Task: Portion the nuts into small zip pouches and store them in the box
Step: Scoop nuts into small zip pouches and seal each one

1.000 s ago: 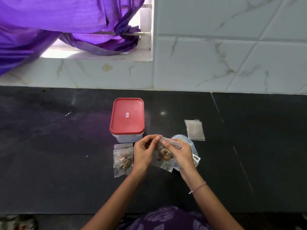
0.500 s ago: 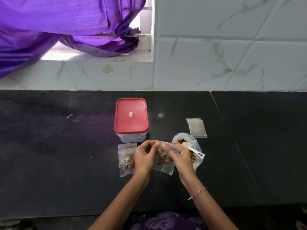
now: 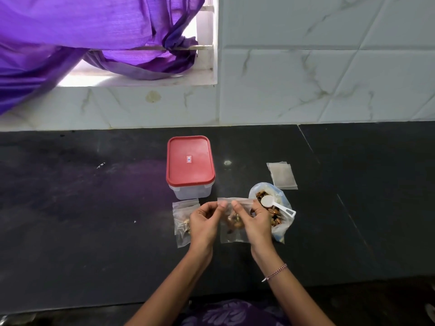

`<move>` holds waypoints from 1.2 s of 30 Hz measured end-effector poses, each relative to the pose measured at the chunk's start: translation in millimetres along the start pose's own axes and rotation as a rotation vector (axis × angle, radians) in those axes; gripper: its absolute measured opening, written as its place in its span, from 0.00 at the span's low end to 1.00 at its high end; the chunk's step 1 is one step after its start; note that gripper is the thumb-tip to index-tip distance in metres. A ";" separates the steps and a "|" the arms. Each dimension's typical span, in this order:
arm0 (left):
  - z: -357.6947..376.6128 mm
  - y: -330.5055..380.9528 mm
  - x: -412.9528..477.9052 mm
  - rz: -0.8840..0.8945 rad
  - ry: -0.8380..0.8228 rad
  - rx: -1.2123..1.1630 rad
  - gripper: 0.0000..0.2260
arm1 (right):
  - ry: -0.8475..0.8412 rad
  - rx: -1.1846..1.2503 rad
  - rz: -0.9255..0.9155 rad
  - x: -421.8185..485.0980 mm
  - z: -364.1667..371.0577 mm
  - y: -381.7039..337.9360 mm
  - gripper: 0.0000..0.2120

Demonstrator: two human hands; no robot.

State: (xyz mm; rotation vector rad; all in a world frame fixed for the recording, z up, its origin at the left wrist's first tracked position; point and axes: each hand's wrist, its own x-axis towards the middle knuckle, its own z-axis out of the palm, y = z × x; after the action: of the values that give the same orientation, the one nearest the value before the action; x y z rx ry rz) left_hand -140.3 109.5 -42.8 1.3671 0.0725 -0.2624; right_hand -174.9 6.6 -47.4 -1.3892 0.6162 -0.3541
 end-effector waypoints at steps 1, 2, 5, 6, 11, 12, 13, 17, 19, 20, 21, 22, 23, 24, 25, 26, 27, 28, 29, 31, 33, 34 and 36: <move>-1.4 0.6 1.2 -0.003 0.021 0.013 0.04 | -0.011 0.007 0.016 -0.9 1.7 1.8 0.07; -3.1 0.8 2.9 0.000 0.032 0.024 0.04 | -0.027 0.015 0.032 -1.8 3.3 3.2 0.09; -6.0 4.4 3.7 0.009 0.034 0.021 0.05 | -0.071 0.033 0.062 -4.5 6.2 2.6 0.12; -6.5 4.7 3.5 0.010 0.034 0.017 0.06 | -0.070 0.039 0.066 -4.7 6.4 2.1 0.11; -6.7 3.4 0.9 0.004 -0.007 -0.021 0.04 | -0.018 -0.001 0.000 -2.4 5.8 -0.5 0.07; -5.9 4.0 0.1 -0.001 -0.020 -0.037 0.03 | -0.013 -0.005 -0.004 -1.7 6.0 -0.8 0.06; -5.2 4.5 -0.6 -0.009 -0.034 -0.050 0.03 | -0.007 -0.008 -0.006 -1.3 6.2 -0.9 0.06; -5.1 3.1 0.4 -0.004 0.002 0.010 0.03 | -0.021 -0.048 -0.014 -1.4 6.4 0.9 0.06; -6.2 1.3 1.8 -0.004 0.027 0.019 0.04 | -0.042 -0.029 0.006 -3.9 7.1 2.0 0.08; -6.3 1.5 1.9 -0.005 0.034 0.014 0.05 | -0.055 0.002 0.022 -4.9 7.3 2.0 0.09; -7.0 2.1 1.8 -0.007 0.040 0.007 0.06 | -0.071 0.043 0.038 -6.3 7.8 1.4 0.10; -8.1 2.6 2.4 -0.006 0.046 0.004 0.06 | -0.084 0.076 0.049 -7.5 8.5 0.6 0.10; -9.5 2.7 3.0 -0.003 0.048 0.004 0.07 | -0.083 0.084 0.050 -7.9 8.9 -0.1 0.10; -10.3 2.7 3.0 0.000 0.045 0.010 0.06 | -0.071 0.069 0.041 -7.6 9.0 -0.3 0.09; -10.9 2.2 2.9 0.001 0.044 0.019 0.06 | -0.055 0.046 0.029 -6.7 9.1 0.0 0.08; -11.7 0.9 2.9 -0.003 0.044 0.030 0.05 | -0.040 0.029 0.016 -5.2 9.5 0.5 0.07; -12.3 -0.2 2.3 -0.008 0.046 0.035 0.04 | -0.028 0.023 0.007 -4.2 10.6 0.9 0.05; -13.0 -0.8 2.1 -0.017 0.048 0.032 0.04 | -0.020 0.024 -0.001 -3.5 12.2 1.9 0.04; -13.7 -0.1 1.5 -0.024 0.047 0.024 0.04 | -0.014 0.025 -0.005 -3.4 13.9 3.5 0.03; -16.8 1.0 1.8 -0.033 0.029 0.014 0.04 | -0.010 0.029 0.022 -3.7 16.7 7.7 0.04; -22.1 2.6 2.4 -0.064 -0.012 0.009 0.06 | -0.024 0.045 0.085 -2.7 17.9 11.7 0.07; -24.5 3.2 2.6 -0.084 -0.031 0.002 0.06 | -0.033 0.049 0.119 -1.5 17.7 13.7 0.08; -27.7 2.9 2.6 -0.100 -0.042 0.013 0.07 | -0.056 0.037 0.170 0.4 16.3 15.5 0.09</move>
State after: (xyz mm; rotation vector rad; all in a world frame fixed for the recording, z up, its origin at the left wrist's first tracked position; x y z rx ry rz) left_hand -134.4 136.6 -46.3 1.3725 0.1049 -0.3759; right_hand -166.8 22.0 -61.7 -1.2968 0.6724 -0.1893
